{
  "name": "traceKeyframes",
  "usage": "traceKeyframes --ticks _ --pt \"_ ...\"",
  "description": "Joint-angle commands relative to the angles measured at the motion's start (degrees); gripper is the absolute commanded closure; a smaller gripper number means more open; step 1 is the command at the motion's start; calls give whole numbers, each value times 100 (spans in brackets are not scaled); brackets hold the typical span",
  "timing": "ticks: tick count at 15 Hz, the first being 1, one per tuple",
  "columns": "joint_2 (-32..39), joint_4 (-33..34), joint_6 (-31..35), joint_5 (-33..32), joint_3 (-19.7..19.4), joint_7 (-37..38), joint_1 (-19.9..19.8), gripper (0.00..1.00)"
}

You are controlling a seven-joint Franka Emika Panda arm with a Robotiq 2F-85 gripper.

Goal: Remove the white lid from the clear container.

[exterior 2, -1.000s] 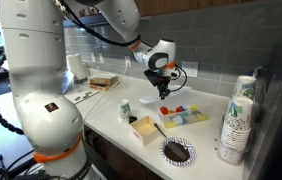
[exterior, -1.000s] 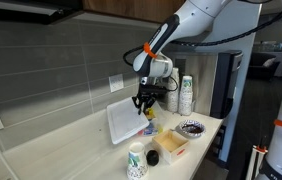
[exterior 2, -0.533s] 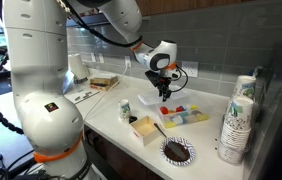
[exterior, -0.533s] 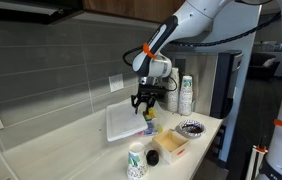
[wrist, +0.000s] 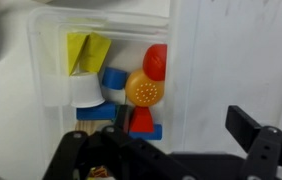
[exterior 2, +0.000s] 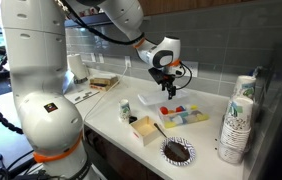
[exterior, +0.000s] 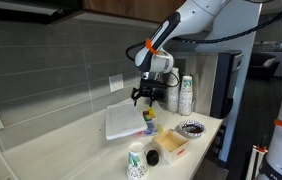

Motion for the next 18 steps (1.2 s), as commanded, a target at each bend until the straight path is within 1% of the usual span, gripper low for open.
traceKeyframes --ticks 1,5,12,18 --pt "-473 -230 -20 -379 -171 365 -32 0" --pt "-1060 -620 -105 -514 -299 598 -114 0" --pt "-2106 -1447 -432 -527 -271 683 -341 0" --pt "-2570 -1775 -726 -484 -236 623 -478 0"
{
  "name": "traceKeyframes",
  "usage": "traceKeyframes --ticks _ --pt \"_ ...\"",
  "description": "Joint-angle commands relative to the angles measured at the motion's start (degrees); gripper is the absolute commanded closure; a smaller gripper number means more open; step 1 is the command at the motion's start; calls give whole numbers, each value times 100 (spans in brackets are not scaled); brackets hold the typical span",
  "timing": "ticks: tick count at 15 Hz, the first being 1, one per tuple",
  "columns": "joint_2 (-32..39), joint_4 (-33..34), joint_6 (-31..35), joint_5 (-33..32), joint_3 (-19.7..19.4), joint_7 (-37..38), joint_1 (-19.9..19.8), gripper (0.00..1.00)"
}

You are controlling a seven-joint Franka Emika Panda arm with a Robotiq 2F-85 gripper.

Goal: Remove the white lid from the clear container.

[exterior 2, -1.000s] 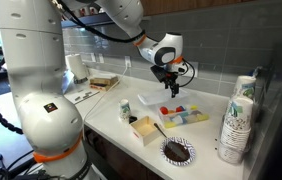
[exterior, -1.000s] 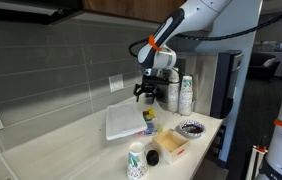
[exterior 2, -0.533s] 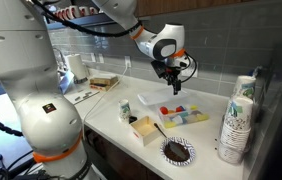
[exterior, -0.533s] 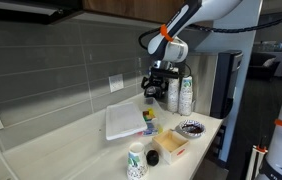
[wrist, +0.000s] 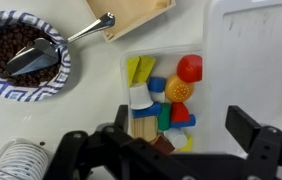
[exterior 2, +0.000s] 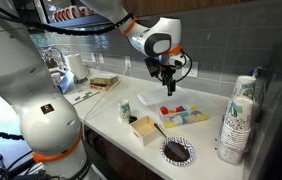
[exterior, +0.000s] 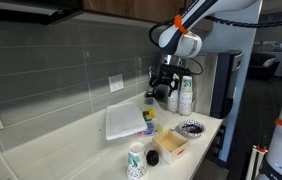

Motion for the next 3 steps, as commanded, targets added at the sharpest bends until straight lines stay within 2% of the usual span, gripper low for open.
traceKeyframes --ticks 1,3 --pt "-411 -267 -251 -115 65 128 -116 0" --pt "-497 -336 -294 -132 84 153 -143 0"
